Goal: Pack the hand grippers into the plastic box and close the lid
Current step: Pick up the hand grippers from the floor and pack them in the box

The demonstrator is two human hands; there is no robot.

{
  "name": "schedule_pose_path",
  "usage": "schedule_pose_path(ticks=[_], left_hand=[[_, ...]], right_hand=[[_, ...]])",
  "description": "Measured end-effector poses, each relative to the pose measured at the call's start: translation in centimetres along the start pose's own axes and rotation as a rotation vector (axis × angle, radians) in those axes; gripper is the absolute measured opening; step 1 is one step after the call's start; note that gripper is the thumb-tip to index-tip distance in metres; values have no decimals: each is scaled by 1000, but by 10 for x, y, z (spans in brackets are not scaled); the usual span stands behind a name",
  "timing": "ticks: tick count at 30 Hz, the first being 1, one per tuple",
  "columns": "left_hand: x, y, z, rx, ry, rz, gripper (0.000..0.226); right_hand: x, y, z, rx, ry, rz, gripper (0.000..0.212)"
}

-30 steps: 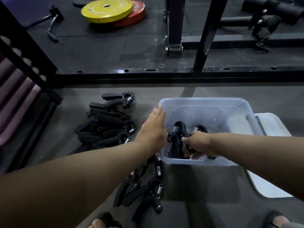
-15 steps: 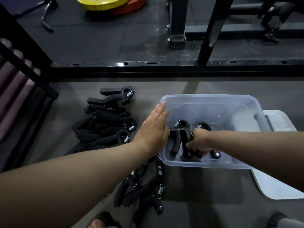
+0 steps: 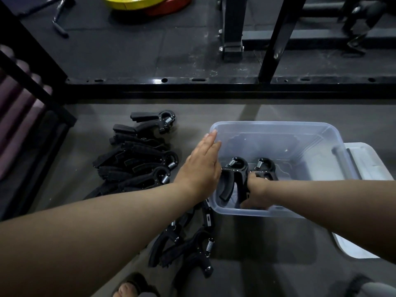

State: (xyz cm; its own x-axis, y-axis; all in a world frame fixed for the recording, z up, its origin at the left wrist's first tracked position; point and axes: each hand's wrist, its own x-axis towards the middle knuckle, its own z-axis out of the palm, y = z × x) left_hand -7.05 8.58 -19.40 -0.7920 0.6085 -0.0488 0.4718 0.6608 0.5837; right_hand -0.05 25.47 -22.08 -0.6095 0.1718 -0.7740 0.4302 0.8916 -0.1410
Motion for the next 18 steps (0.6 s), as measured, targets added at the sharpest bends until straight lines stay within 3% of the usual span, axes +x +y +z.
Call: schedule_pose_path(ticks=[4,10,18], left_hand=[[0,0,-2,-4,-2,10,51],[-1,1,-2,-7,6,13,51],[0,0,-1,3,19,32,51]], right_hand=[[7,7,7,-7,103,-82,65],[12,10,5,-94,96,-52,50],[11,6,-3,-233,77,-68,47]])
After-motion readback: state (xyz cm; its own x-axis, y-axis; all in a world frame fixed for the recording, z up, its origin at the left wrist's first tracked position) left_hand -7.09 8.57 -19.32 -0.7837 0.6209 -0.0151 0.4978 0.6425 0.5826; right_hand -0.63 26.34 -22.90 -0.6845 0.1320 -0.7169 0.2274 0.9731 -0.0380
